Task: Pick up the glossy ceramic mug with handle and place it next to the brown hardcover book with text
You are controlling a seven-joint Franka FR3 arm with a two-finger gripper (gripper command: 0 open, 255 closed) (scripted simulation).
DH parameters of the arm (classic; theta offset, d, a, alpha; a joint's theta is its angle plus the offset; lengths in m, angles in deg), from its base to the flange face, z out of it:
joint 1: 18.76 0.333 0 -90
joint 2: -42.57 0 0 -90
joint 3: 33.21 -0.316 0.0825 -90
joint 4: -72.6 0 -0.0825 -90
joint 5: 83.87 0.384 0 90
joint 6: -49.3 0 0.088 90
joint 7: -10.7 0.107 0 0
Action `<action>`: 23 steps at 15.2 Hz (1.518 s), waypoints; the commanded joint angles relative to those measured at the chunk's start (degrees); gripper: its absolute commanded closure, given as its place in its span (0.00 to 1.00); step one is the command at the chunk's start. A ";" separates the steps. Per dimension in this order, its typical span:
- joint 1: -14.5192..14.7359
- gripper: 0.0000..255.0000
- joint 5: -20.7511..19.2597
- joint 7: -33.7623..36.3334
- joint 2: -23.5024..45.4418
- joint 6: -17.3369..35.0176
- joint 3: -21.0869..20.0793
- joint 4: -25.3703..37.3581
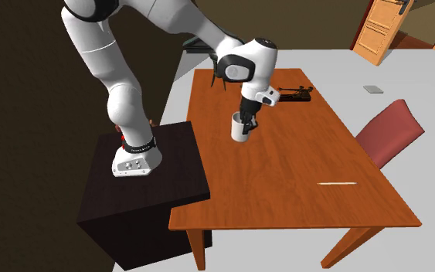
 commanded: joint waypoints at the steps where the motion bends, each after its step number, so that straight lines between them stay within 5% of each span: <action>1: 1.54 1.00 1.46 2.02 2.36 0.04 -1.46 2.28; 13: 8.36 1.00 6.81 12.55 17.45 -3.20 -8.28 20.69; 23: 12.42 1.00 8.48 20.54 33.45 -10.14 -11.88 44.06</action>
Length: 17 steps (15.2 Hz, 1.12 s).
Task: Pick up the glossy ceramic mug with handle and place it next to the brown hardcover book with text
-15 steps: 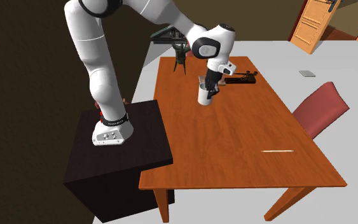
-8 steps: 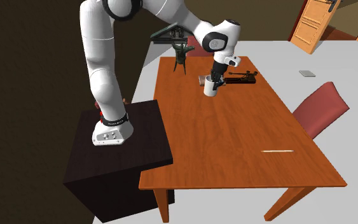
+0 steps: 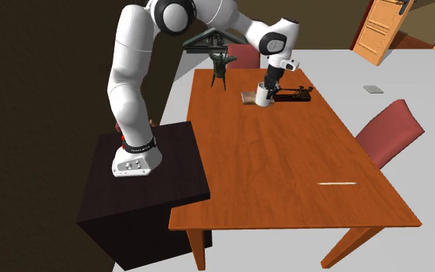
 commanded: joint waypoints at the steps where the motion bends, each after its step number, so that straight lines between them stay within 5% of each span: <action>1: 0.83 1.00 0.13 1.68 3.29 -1.64 -0.58 5.06; 7: 2.59 1.00 0.38 6.28 16.73 -9.82 -1.97 27.03; 11: 3.09 1.00 0.40 9.40 30.08 -19.36 -2.79 50.16; 17: 3.29 1.00 0.51 8.98 30.15 -14.82 -2.79 45.66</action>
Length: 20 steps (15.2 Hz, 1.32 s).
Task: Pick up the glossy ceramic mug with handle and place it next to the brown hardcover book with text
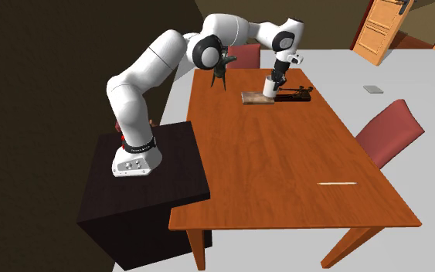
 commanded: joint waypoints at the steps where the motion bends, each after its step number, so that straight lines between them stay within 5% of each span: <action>1: 0.02 1.00 0.04 -0.14 0.20 1.32 -0.01 -1.07; 20: 0.13 1.00 0.51 -1.07 5.79 11.62 -0.30 -5.83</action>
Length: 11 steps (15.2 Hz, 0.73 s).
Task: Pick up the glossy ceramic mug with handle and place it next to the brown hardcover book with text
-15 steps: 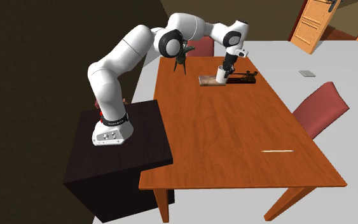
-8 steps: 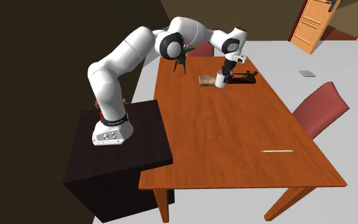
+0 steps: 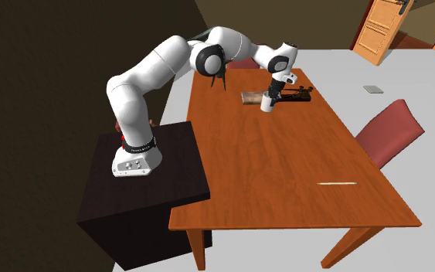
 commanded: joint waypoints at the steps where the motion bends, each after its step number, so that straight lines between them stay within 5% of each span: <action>1: -0.04 1.00 0.06 -0.13 0.78 1.03 -0.04 -0.20; 11: -0.09 1.00 0.15 -0.26 2.67 2.54 -0.13 0.19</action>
